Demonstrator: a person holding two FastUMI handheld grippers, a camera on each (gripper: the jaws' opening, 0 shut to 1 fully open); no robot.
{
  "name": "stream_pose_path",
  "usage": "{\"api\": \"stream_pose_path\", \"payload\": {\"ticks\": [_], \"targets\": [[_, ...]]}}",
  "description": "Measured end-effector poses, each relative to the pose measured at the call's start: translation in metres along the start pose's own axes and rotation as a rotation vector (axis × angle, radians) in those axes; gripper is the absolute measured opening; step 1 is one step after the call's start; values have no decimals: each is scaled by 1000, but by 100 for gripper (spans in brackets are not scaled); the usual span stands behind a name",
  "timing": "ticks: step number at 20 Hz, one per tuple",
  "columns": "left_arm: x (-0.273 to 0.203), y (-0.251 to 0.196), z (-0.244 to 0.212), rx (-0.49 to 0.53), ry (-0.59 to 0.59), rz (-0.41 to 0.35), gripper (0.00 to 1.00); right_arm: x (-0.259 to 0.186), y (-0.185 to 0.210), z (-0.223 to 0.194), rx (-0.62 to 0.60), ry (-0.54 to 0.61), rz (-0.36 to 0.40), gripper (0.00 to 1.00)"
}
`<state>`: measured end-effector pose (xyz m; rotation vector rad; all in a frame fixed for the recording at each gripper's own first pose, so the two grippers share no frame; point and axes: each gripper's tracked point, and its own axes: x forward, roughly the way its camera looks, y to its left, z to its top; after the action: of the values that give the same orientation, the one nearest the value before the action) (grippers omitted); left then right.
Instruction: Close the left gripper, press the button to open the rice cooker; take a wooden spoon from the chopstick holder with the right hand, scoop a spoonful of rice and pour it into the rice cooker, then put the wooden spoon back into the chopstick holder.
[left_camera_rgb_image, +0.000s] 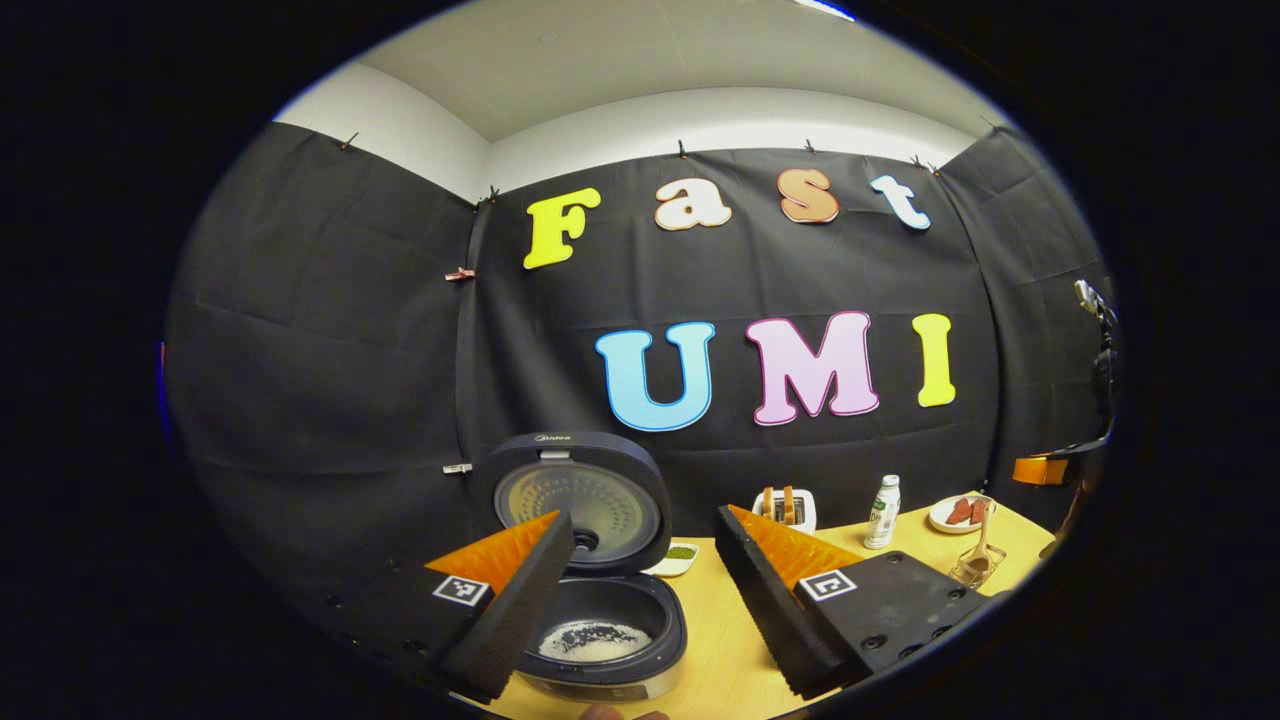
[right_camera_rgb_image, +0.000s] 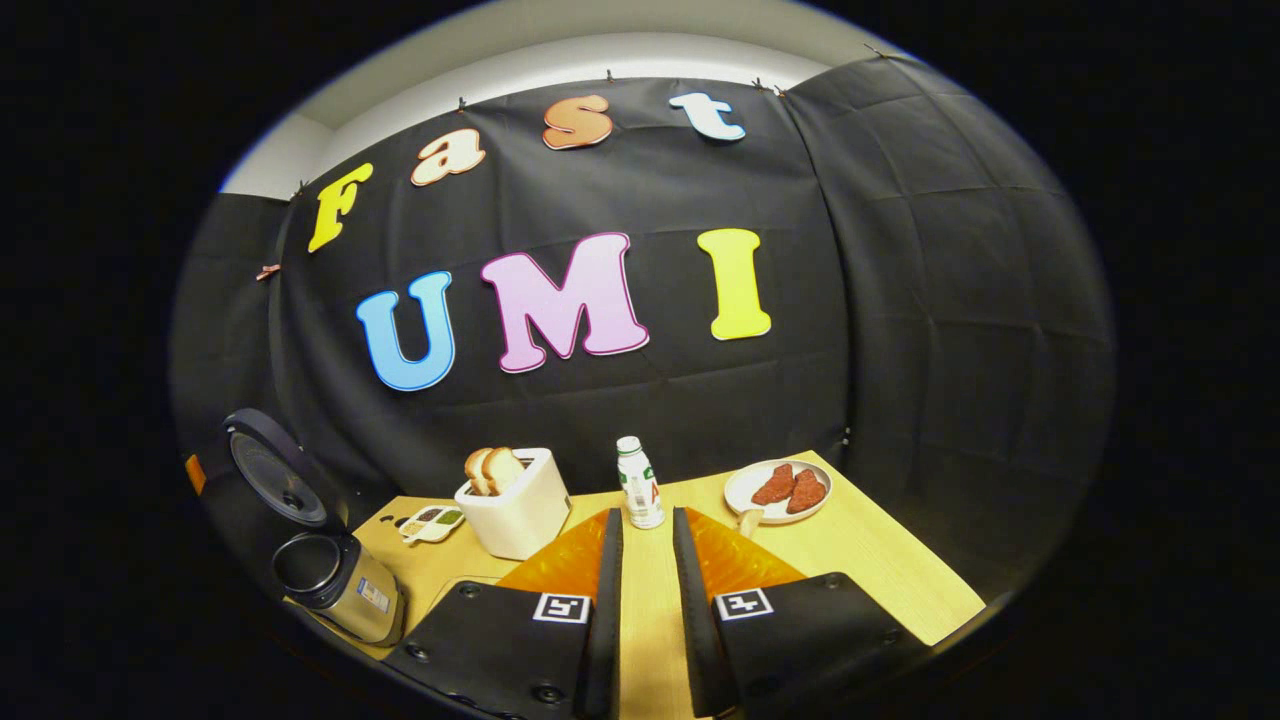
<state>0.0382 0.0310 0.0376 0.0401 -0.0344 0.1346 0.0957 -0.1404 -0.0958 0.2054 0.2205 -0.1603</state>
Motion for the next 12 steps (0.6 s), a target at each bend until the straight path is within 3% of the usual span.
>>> {"api": "stream_pose_path", "payload": {"ticks": [5,9,10,12], "targets": [[35,24,26,3,-56,-15,96,-4,40,8,-55,-24,44,35],[74,44,50,24,-108,-9,96,-8,62,10,-77,-34,53,31],[84,47,54,35,-118,-11,96,-9,62,15,-83,-56,42,40],[104,52,56,35,-110,-25,96,-12,71,20,-103,-78,47,45]]}}
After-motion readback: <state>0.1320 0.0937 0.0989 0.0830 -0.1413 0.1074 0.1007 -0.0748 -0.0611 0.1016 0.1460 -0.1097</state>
